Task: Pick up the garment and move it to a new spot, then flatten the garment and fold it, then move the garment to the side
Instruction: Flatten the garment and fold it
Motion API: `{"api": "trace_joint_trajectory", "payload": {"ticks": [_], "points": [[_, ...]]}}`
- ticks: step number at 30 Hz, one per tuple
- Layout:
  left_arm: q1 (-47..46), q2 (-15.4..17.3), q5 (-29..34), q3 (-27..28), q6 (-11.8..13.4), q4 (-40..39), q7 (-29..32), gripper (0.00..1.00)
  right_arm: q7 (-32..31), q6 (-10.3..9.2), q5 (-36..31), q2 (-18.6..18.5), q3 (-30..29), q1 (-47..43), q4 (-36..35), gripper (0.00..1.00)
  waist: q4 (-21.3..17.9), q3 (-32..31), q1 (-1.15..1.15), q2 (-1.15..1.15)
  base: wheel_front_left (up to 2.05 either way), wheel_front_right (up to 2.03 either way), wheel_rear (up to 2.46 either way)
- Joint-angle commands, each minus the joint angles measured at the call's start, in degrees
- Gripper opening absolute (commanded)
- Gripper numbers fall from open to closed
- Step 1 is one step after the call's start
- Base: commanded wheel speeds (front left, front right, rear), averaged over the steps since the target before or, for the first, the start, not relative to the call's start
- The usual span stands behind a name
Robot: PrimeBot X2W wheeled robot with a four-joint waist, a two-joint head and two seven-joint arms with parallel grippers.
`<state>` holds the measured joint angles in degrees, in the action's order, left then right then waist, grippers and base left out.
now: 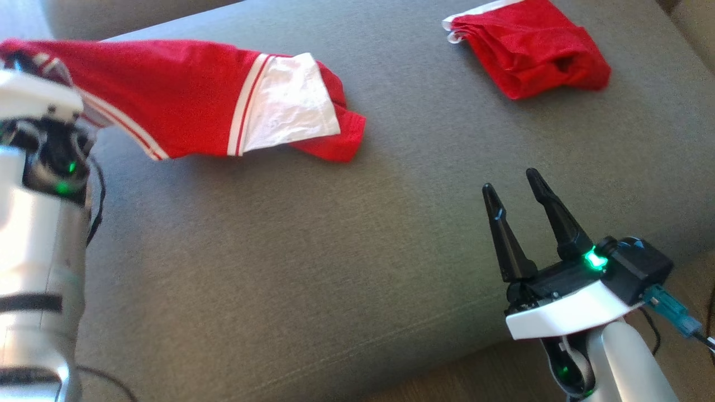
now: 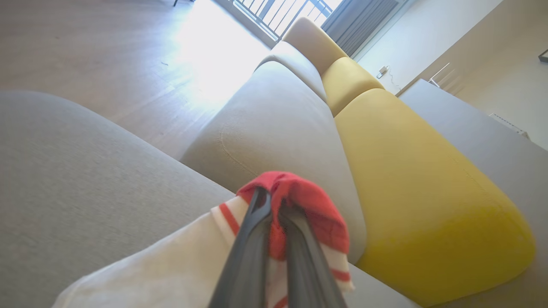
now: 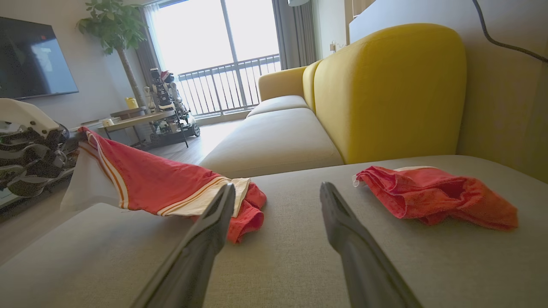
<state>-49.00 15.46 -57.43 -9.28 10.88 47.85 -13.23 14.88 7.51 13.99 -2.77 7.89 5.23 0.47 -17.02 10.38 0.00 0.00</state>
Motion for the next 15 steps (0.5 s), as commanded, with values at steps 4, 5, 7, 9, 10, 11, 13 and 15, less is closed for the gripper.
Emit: {"api": "trace_joint_trajectory", "payload": {"ticks": [4, 5, 7, 9, 10, 11, 13, 15], "points": [[4.33, 4.97, 4.04, 1.41, -2.49, -3.75, -1.54, 0.44, 0.12, -0.02, -1.16, -0.1, 1.23, -0.14, -1.35, 1.0, 3.06, -0.38, 0.0, 0.0, 0.0, 0.0, 0.0], [5.55, 5.2, 5.23, 1.28, -2.83, -4.61, -1.64, 1.0, 0.12, -0.02, -1.48, -0.1, 1.31, -0.23, -1.27, 1.0, 3.74, -0.44, 0.0, 0.0, 0.0, 0.0, 0.0], [7.77, 5.61, 8.02, 1.52, -3.29, -7.3, -1.71, 1.0, 0.12, -0.02, -2.04, -0.1, 1.37, -0.21, -1.31, 1.0, 4.92, -0.3, 0.0, 0.0, 0.0, 0.0, 0.0], [10.07, 5.7, 11.88, 2.31, -3.2, -11.68, -1.73, 1.0, 0.12, -0.02, -2.42, -0.1, 1.05, 0.03, -1.49, 1.0, 5.98, 0.0, 0.0, 0.0, 0.0, 0.0, 0.0], [11.41, 5.66, 14.38, 2.58, -3.08, -14.48, -1.74, 1.0, 0.12, -0.02, -2.55, -0.1, 0.82, 0.17, -1.59, 1.0, 6.41, 0.23, 0.0, 0.0, 0.0, 0.0, 0.0], [12.83, 5.72, 17.25, 2.7, -3.11, -17.5, -1.74, 1.0, 0.12, -0.02, -2.66, -0.1, 0.58, 0.32, -1.72, 1.0, 6.8, 0.54, 0.0, 0.0, 0.0, 0.0, 0.0], [16.06, 5.37, 23.86, 1.89, -3.25, -23.95, -1.75, 1.0, 0.12, -0.02, -2.87, -0.1, 0.21, 0.61, -1.95, 1.0, 7.47, 1.15, 0.0, 0.0, 0.0, 0.0, 0.0], [19.6, 4.45, 31.29, -0.8, -3.69, -30.69, -1.75, 1.0, 0.12, -0.02, -3.06, -0.1, 0.06, 0.78, -1.93, 1.0, 7.98, 1.65, 0.0, 0.0, 0.0, 0.0, 0.0]]}}
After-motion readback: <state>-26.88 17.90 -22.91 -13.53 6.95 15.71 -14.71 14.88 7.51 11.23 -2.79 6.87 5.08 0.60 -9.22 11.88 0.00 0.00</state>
